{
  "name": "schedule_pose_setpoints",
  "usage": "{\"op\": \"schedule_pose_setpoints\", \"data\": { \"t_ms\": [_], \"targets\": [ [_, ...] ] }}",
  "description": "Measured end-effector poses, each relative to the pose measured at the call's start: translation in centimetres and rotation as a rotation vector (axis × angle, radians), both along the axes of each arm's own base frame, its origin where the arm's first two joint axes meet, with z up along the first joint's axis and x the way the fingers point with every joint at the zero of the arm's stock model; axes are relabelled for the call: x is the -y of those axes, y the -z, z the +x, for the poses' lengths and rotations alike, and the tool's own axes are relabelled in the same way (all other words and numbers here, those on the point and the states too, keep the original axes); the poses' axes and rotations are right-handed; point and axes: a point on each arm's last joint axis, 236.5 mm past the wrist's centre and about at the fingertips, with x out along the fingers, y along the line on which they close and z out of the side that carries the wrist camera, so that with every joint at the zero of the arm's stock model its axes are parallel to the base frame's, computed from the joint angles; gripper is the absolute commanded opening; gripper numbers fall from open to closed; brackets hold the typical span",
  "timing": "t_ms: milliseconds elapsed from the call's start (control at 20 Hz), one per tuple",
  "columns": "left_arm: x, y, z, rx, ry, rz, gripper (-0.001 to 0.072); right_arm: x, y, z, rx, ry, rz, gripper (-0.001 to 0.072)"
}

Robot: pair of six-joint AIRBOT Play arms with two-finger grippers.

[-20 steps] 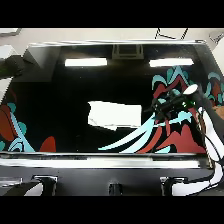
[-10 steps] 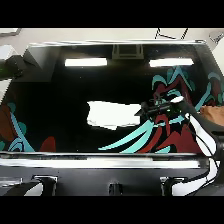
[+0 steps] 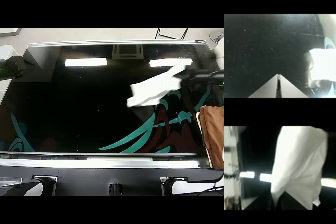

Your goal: Fold the clothes and pants, and hang the long-sleeved shirts on hangers.

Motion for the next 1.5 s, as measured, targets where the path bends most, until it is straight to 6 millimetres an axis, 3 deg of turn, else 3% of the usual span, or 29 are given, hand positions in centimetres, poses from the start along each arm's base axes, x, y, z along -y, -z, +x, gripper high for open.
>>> {"op": "schedule_pose_setpoints", "data": {
  "t_ms": [150,350,500,800,950,1100,1500],
  "targets": [
    [0.0,0.0,0.0,0.003,0.003,0.005,0.0023,7.5,-4.5,-1.2,0.031,0.166,-0.064,0.004],
    [0.0,0.0,0.0,0.003,0.004,0.006,0.0023,16.6,-8.0,-4.0,0.039,0.414,-0.122,0.004],
    [0.0,0.0,0.0,0.004,0.005,0.007,0.0023,21.9,-8.8,-7.0,0.001,0.572,-0.124,0.004],
    [0.8,-0.5,-0.1,0.016,0.032,-0.019,0.0023,28.6,-7.8,-15.0,-0.168,0.811,-0.227,0.004],
    [1.2,-0.7,-0.2,0.022,0.047,-0.027,0.0023,30.8,-5.6,-19.2,-0.327,0.909,-0.307,0.0041],
    [1.3,-0.8,-0.2,0.026,0.054,-0.032,0.0023,31.5,-2.5,-23.1,-0.511,0.947,-0.357,0.0041],
    [1.9,-0.8,-0.3,0.028,0.07,-0.034,0.0023,27.9,8.0,-32.6,-0.914,0.893,-0.431,0.0042]
  ]
}}
